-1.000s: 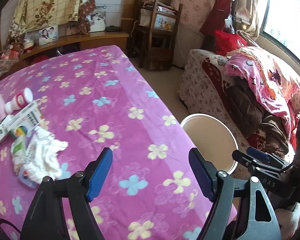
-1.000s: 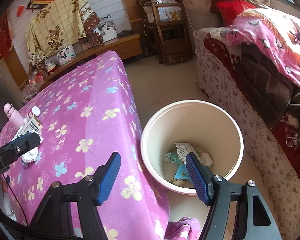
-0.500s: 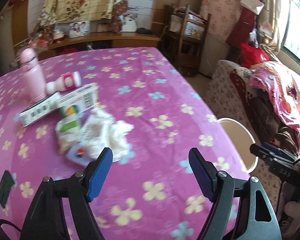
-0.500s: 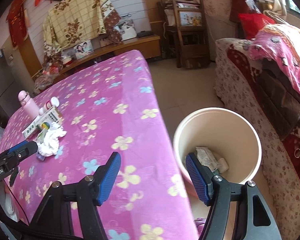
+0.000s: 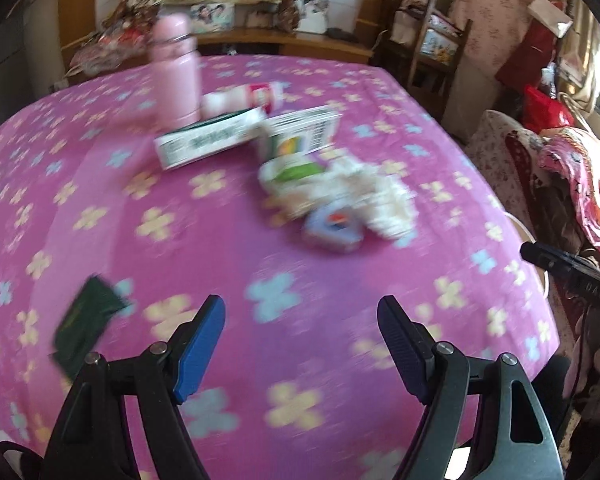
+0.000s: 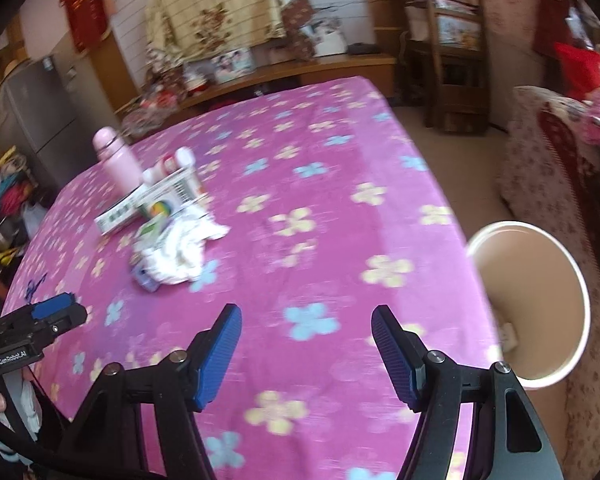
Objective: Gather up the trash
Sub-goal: 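Grasp the dark green packet with the left tool while the right tool grasps the white tissue, then carry the green packet and white tissue in both tools over the bucket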
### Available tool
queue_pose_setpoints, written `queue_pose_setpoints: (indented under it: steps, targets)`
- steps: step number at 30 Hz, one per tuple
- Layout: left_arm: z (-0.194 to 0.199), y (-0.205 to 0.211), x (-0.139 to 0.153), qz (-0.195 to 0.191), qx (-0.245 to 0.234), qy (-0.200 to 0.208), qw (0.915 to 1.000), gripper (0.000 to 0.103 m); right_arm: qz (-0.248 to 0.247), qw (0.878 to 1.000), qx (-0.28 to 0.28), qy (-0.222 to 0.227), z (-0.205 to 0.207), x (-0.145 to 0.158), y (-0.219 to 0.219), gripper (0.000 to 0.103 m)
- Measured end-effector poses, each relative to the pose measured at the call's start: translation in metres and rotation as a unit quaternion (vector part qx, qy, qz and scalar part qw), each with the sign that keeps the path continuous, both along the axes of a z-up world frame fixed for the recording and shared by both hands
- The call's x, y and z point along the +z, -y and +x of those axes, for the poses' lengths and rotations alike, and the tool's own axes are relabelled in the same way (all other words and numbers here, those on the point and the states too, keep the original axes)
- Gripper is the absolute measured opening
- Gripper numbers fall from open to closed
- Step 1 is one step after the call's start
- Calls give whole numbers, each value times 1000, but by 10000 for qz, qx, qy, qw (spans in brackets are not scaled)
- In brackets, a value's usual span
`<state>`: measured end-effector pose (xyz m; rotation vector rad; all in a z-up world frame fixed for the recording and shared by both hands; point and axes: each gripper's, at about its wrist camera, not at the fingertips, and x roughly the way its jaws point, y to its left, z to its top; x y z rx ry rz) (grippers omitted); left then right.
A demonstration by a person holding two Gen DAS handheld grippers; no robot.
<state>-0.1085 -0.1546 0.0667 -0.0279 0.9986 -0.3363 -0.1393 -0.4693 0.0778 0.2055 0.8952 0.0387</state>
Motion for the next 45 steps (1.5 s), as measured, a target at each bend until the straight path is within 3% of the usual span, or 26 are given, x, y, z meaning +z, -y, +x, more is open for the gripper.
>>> queue_pose_setpoints:
  steps: [12, 18, 22, 26, 27, 28, 29, 30, 31, 32, 34, 45]
  targets:
    - [5, -111, -31, 660, 495, -92, 9965, 79, 643, 9952, 649, -342, 65, -24, -73, 71]
    - [21, -123, -49, 823, 442, -150, 9955, 79, 575, 9946, 723, -471, 104, -38, -97, 71]
    - [30, -122, -57, 1205, 360, -54, 9920, 79, 576, 9945, 678, -550, 120, -45, -98, 71]
    - [34, -128, -62, 967, 327, -122, 9947, 78, 663, 9935, 669, -643, 130, -55, -99, 71]
    - [35, -130, -62, 836, 309, -162, 9959, 72, 697, 9931, 671, -658, 133, -58, -99, 71]
    - [34, -130, -61, 810, 326, -123, 9961, 55, 728, 9929, 677, -658, 135, -60, -100, 71]
    - [33, -130, -59, 828, 350, -57, 9959, 45, 735, 9932, 682, -600, 135, -61, -100, 71]
    - [32, -130, -58, 816, 343, -49, 9961, 36, 732, 9935, 713, -512, 135, -61, -101, 68]
    - [32, -129, -58, 810, 334, -75, 9961, 33, 760, 9930, 761, -494, 135, -61, -102, 45]
    - [31, -128, -57, 793, 321, -92, 9963, 31, 802, 9922, 812, -509, 134, -62, -103, 32]
    - [28, -124, -54, 781, 284, -84, 9965, 27, 690, 9928, 852, -481, 129, -61, -104, 25]
    - [16, -67, -17, 535, -55, 295, 9981, 23, 392, 9924, 1162, 20, 72, -12, -87, 22]
